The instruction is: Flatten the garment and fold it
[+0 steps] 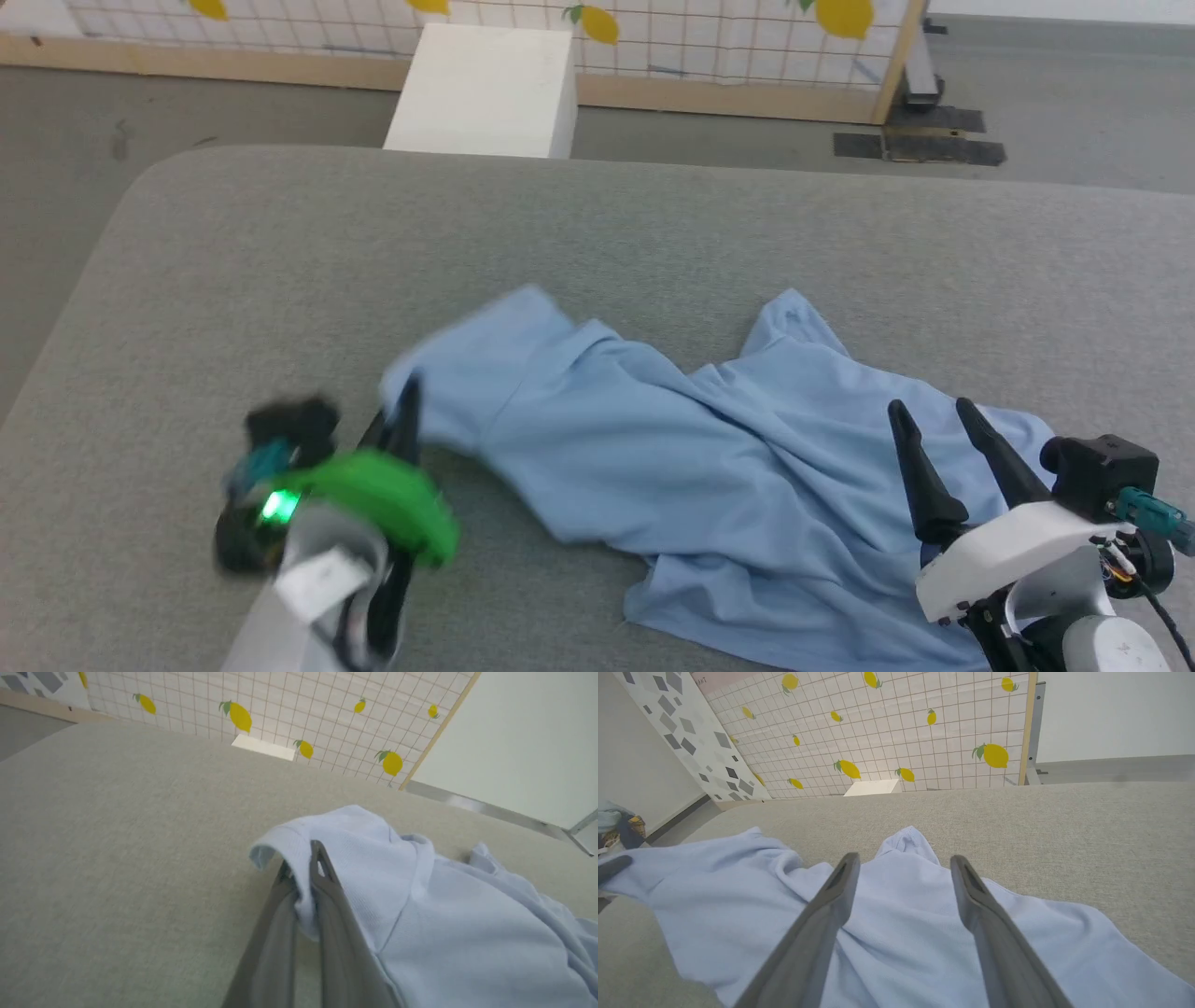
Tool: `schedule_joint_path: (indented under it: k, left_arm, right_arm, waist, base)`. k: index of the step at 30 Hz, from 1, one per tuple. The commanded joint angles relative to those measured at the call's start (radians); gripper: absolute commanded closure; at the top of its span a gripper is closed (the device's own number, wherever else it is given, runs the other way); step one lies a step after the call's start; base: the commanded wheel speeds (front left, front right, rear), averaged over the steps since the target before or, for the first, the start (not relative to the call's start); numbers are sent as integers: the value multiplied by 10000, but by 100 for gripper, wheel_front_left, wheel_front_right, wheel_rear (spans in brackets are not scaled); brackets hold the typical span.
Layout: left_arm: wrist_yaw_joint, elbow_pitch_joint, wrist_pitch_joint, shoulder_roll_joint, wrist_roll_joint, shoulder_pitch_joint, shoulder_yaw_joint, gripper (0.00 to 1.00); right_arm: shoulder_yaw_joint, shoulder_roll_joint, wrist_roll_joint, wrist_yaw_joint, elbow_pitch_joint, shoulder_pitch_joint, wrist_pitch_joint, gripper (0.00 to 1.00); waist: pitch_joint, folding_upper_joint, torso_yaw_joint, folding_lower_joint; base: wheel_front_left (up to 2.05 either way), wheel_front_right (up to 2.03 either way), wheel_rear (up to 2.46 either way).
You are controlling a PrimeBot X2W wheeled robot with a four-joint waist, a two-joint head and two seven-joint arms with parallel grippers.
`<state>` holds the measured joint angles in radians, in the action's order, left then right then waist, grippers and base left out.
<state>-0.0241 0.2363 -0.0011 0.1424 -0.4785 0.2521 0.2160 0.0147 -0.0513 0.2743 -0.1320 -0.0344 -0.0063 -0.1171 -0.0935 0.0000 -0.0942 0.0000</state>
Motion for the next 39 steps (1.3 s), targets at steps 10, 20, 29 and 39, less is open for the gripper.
schedule_joint_path:
  k: [10, 20, 29, 39]
  left_arm:
    - [-1255, -758, 2284, 876, -298, -3440, -225, 0]
    - [-1869, -1789, -106, 718, 78, -3366, -1088, 0]
    - [-1395, -1412, -2259, 230, 656, -2420, -676, 0]
    - [-1111, -890, -2522, -208, 801, -1684, -331, 0]
  right_arm:
    - [39, 10, 25, 13, -140, 38, -401, 0]
    - [711, 10, -1064, 13, 146, -349, -529, 0]
    - [1597, -44, -2500, 13, 2973, -2482, -1651, 0]
    - [1017, -314, -1688, 13, 5324, -4966, -3170, 0]
  waist:
    - [1, 0, -1120, 0]
    - [106, 0, -1386, 0]
    - [-348, 0, -1508, 0]
    - [-1251, 0, -1963, 0]
  base:
    - [0, 0, 0]
    - [0, 0, 0]
    - [0, 0, 0]
    - [0, 0, 0]
